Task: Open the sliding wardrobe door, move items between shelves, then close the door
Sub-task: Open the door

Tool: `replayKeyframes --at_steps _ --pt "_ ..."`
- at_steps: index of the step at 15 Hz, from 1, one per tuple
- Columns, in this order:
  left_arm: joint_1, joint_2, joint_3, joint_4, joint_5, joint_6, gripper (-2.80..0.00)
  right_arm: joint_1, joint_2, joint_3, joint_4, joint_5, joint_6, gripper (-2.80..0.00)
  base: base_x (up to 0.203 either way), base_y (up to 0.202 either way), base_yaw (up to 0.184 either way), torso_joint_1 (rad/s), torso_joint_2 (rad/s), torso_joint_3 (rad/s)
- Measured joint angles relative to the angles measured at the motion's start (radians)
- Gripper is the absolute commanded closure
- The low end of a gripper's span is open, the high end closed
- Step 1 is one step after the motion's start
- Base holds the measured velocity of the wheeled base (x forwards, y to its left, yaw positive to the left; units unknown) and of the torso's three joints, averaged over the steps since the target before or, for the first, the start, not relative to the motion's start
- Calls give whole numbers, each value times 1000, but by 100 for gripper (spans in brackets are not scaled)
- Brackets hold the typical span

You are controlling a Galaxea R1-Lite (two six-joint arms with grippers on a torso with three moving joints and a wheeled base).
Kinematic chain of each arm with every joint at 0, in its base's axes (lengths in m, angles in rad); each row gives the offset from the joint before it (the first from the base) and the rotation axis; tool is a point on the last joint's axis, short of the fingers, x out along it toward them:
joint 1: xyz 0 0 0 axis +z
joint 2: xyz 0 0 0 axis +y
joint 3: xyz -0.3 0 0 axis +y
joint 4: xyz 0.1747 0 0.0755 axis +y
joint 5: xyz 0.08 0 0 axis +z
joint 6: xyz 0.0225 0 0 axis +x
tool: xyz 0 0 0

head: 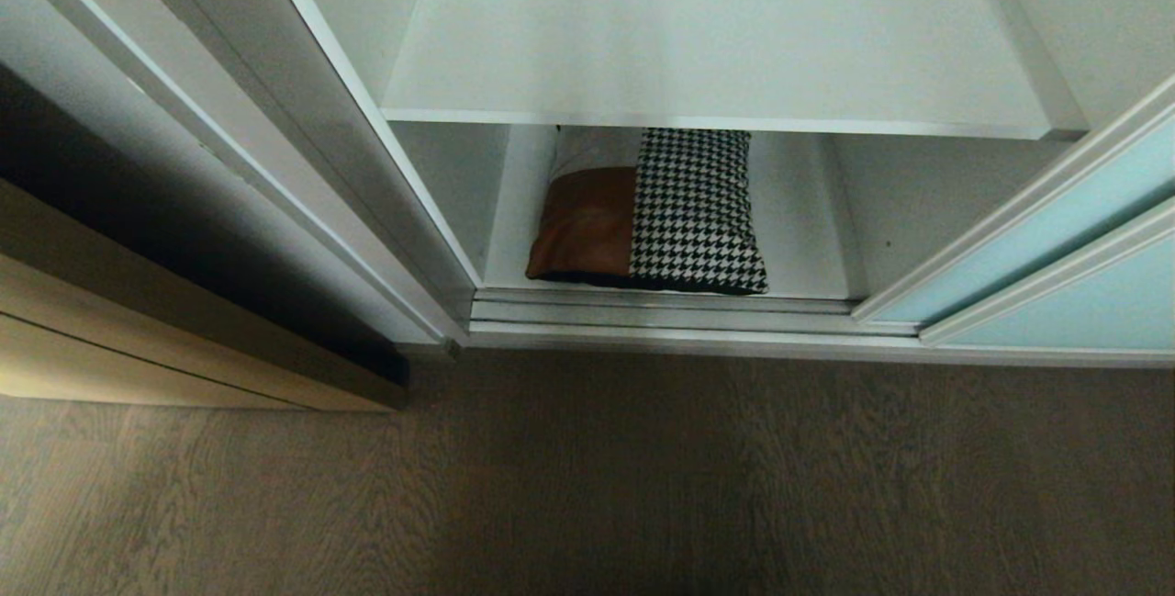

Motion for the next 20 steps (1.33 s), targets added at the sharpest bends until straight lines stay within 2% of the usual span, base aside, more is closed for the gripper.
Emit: replayKeyframes --at_steps 2,4,5,7,8,12,13,16,19,20 --pt "22 -103 10 137 -40 -48 0 0 0 0 0 0 0 0 0 0 0 0 0 0" --pt "35 -185 16 326 -134 -59 0 0 0 0 0 1 0 0 0 0 0 0 0 0" --pt "37 -210 17 378 -194 -56 0 0 0 0 0 0 0 0 0 0 0 0 0 0" --pt "42 -253 18 417 -317 -5 0 0 0 0 0 0 0 0 0 0 0 0 0 0" --pt "42 -269 18 419 -331 21 0 0 0 0 0 0 0 0 0 0 0 0 0 0" --pt "43 -312 18 424 -333 163 0 0 0 0 0 0 0 0 0 0 0 0 0 0" --pt "43 -315 19 447 -328 159 0 0 0 0 0 0 0 0 0 0 0 0 0 0" --pt "43 -319 9 504 -310 76 0 0 0 0 0 0 0 0 0 0 0 0 0 0" --pt "43 -320 5 509 -246 -47 0 0 0 0 0 0 0 0 0 0 0 0 0 0" --pt "43 -320 4 509 -251 -29 0 0 0 0 0 0 0 0 0 0 0 0 0 0"
